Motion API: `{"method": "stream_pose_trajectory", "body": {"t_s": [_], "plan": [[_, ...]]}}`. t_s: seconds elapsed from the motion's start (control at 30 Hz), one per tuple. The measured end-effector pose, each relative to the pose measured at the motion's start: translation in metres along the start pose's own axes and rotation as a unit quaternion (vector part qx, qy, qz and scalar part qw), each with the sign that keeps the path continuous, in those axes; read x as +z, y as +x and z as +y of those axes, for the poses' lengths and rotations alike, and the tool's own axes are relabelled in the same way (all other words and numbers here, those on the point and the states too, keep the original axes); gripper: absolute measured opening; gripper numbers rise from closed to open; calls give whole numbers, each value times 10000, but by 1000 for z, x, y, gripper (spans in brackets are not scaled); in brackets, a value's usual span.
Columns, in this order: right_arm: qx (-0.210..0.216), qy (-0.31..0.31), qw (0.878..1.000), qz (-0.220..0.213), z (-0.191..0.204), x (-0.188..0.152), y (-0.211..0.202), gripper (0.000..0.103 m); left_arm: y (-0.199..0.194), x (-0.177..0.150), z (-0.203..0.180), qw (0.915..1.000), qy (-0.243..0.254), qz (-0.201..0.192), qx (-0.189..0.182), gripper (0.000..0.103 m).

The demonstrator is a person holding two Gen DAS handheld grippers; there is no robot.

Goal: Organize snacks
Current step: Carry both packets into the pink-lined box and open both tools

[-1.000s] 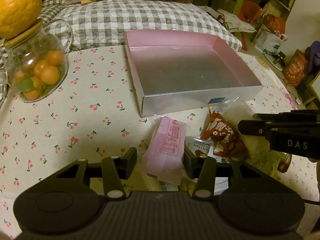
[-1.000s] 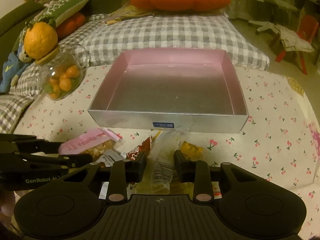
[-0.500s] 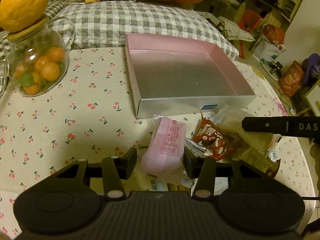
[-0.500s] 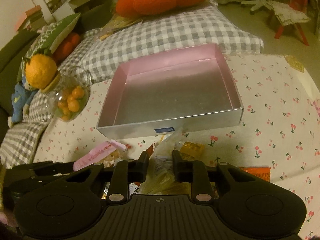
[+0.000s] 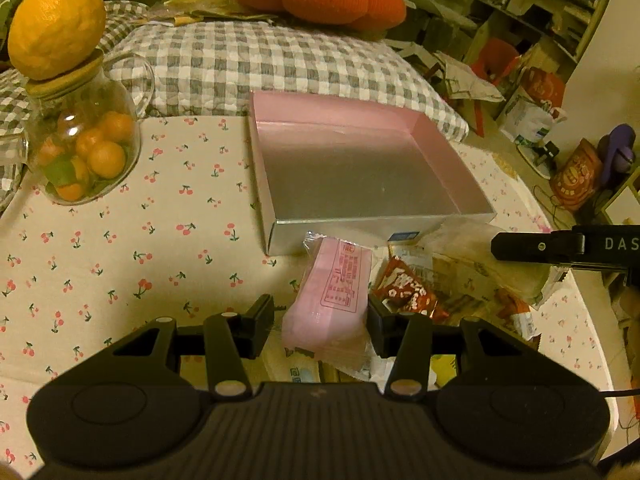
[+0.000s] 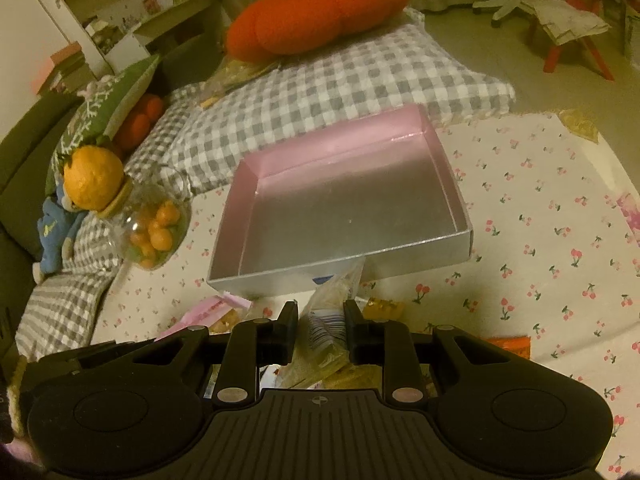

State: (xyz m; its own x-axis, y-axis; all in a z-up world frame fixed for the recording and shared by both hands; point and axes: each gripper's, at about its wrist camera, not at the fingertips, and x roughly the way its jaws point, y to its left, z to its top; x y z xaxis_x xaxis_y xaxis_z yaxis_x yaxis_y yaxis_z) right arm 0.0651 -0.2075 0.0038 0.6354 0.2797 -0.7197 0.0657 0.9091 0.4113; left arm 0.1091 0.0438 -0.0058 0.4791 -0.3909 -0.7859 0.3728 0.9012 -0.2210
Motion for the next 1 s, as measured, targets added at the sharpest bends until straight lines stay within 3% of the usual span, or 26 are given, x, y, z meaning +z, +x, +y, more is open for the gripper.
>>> {"method": "stream_pose_trajectory", "body": {"t_s": [0.47, 0.77, 1.0], "plan": [[68, 189, 9993, -308, -14, 31, -10, 23, 0, 30, -23, 9982, 316, -485, 149, 45], [-150, 173, 9986, -480, -29, 59, 25, 23, 37, 56, -37, 9962, 464, -685, 269, 45], [-362, 5, 9984, -440, -38, 66, 60, 23, 72, 65, -32, 9969, 324, -481, 537, 45]]}}
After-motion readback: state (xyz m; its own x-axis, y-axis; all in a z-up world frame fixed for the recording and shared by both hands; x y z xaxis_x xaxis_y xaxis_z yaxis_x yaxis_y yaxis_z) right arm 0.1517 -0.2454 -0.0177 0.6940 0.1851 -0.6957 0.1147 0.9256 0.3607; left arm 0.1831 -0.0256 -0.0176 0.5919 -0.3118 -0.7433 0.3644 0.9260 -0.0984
